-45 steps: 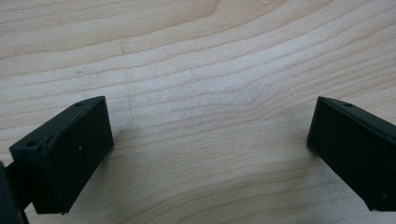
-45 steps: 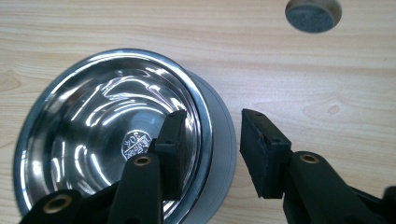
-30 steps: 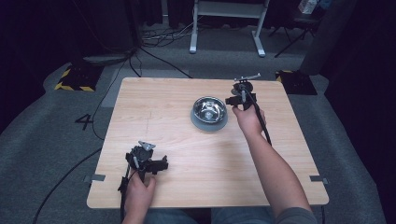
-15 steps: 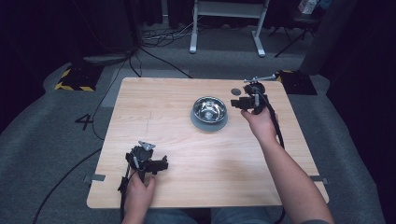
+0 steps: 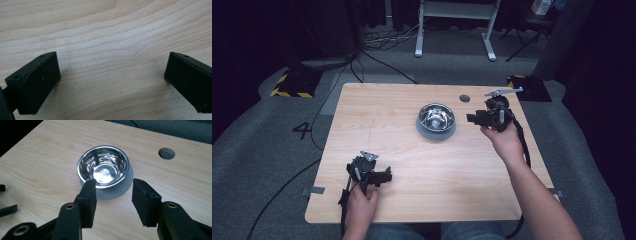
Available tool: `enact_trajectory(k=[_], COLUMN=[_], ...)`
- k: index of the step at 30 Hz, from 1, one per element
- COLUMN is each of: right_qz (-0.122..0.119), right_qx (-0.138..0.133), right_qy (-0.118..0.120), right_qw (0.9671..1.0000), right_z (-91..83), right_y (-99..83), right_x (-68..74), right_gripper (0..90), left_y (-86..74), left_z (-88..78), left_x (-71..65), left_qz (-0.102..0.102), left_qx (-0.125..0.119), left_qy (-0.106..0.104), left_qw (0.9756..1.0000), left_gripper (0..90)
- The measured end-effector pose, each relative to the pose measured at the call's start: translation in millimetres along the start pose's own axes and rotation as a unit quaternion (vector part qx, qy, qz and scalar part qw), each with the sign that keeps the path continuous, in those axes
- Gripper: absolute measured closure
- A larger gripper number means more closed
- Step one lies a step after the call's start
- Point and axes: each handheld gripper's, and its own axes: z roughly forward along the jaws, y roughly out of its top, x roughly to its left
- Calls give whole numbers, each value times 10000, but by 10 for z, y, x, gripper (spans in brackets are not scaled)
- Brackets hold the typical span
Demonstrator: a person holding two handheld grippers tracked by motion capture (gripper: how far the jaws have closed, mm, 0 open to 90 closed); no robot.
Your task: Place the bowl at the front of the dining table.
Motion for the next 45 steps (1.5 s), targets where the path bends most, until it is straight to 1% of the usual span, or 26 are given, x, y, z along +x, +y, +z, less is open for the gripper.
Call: enact_trajectory(k=[2,8,9,11,13,14,16,18,20,21,22,24,25,26,29,34,35,36,38,45], right_qz=[-36,-12,-5,20,61,68,54,24,52,52,102,131,131,244,346,284,284,326,336,155], right_qx=[19,46,74,79,110,101,89,110,118,118,178,210,210,242,276,411,411,458,502,523], right_qy=[-5,64,58,130,111,143,190,185,197,197,217,222,222,270,297,224,224,227,233,225], right_qw=[10000,10000,10000,9999,9999,9998,9998,9998,9997,9997,9996,9994,9994,9990,9986,9985,9985,9982,9979,9983], right_z=[-51,-164,-176,-205,-244,-265,-308,-336,-341,-341,-312,-282,-282,-250,-217,-125,-125,-77,-35,75], right_y=[-43,-225,-263,-337,-407,-441,-511,-584,-663,-663,-792,-903,-903,-1038,-1185,-1424,-1424,-1507,-1582,-1812], right_x=[-19,-136,-161,-211,-252,-271,-297,-316,-334,-334,-363,-394,-394,-432,-472,-499,-499,-500,-494,-483], right_gripper=[535,525,524,519,517,511,502,496,493,493,492,492,492,490,485,483,483,483,482,466], left_y=[1,0,0,0,0,0,0,0,0,0,0,0,0,0,0,0,0,0,0,0], left_z=[0,0,0,0,0,0,0,0,0,0,0,0,0,1,0,0,0,0,0,0], left_x=[0,0,0,0,0,1,0,0,0,0,0,0,0,0,0,0,0,0,0,0], left_qz=[2,2,2,2,2,4,2,3,3,3,3,2,2,2,3,3,3,1,1,1], left_qx=[0,0,0,-1,-1,0,-2,-1,0,0,0,-1,-1,-1,0,0,0,-1,0,0], left_qy=[1,1,1,0,1,0,2,2,0,0,0,1,1,1,3,3,3,2,1,1], left_qw=[10000,10000,10000,10000,10000,10000,10000,10000,10000,10000,10000,10000,10000,10000,10000,10000,10000,10000,10000,10000], left_gripper=[3,3,3,3,3,3,3,3,3,3,4,3,3,3,3,3,3,3,3,3])
